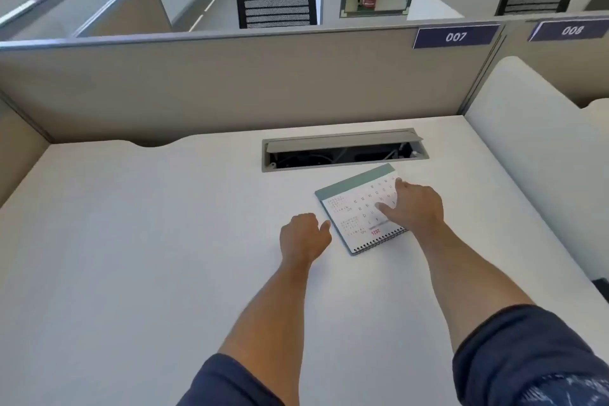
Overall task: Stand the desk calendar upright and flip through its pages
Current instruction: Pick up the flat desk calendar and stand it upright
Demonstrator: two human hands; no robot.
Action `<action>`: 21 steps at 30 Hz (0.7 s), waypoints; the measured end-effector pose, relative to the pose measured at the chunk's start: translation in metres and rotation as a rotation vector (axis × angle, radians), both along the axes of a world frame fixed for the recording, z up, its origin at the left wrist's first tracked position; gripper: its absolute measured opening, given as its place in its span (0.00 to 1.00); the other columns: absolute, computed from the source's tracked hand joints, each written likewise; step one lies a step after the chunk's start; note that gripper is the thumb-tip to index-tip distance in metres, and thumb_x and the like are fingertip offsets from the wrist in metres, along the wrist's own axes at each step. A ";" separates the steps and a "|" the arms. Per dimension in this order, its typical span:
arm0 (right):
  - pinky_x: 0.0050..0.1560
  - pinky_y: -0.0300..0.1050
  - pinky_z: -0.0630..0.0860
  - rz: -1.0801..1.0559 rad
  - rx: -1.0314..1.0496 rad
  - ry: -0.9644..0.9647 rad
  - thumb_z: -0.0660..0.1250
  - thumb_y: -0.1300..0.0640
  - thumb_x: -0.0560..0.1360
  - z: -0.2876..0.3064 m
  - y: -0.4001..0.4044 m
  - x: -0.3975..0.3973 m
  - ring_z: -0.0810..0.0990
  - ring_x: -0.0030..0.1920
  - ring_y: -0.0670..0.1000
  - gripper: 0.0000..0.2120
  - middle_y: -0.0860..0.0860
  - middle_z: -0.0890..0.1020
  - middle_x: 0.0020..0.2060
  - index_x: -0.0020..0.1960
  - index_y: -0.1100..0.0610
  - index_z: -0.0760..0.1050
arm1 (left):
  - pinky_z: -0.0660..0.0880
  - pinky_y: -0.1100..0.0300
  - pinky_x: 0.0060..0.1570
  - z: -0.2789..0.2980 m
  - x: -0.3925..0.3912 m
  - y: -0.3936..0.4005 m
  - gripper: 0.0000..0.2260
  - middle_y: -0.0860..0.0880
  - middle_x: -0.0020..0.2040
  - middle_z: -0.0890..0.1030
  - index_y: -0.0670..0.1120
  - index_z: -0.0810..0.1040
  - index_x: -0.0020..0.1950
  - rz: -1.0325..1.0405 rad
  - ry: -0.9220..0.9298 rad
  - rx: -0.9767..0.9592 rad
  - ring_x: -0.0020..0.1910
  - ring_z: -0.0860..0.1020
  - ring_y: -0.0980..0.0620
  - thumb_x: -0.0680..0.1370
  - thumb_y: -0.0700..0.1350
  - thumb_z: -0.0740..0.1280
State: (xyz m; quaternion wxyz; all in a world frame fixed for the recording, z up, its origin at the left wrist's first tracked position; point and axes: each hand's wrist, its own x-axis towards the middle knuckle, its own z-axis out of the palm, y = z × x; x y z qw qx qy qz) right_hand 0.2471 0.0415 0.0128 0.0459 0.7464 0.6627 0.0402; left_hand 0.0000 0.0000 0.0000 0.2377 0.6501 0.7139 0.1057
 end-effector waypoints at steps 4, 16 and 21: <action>0.42 0.47 0.69 -0.114 -0.180 -0.037 0.58 0.23 0.72 -0.010 0.004 0.001 0.84 0.51 0.56 0.41 0.52 0.83 0.53 0.66 0.57 0.73 | 0.71 0.55 0.42 -0.008 0.011 -0.005 0.16 0.47 0.47 0.81 0.44 0.77 0.47 0.033 -0.124 -0.162 0.47 0.79 0.43 0.78 0.57 0.64; 0.62 0.55 0.70 -0.333 -0.261 0.260 0.68 0.23 0.66 -0.023 0.010 0.011 0.73 0.68 0.61 0.52 0.57 0.73 0.68 0.77 0.55 0.61 | 0.71 0.57 0.43 -0.016 0.041 -0.002 0.12 0.47 0.51 0.83 0.45 0.78 0.48 0.125 -0.337 -0.241 0.46 0.78 0.44 0.77 0.54 0.67; 0.63 0.55 0.70 -0.294 -0.279 0.281 0.70 0.25 0.67 -0.024 0.006 0.012 0.70 0.69 0.61 0.49 0.59 0.72 0.68 0.76 0.54 0.61 | 0.69 0.59 0.34 -0.017 0.042 -0.001 0.13 0.48 0.40 0.82 0.45 0.75 0.40 0.201 -0.436 -0.249 0.41 0.79 0.46 0.76 0.53 0.69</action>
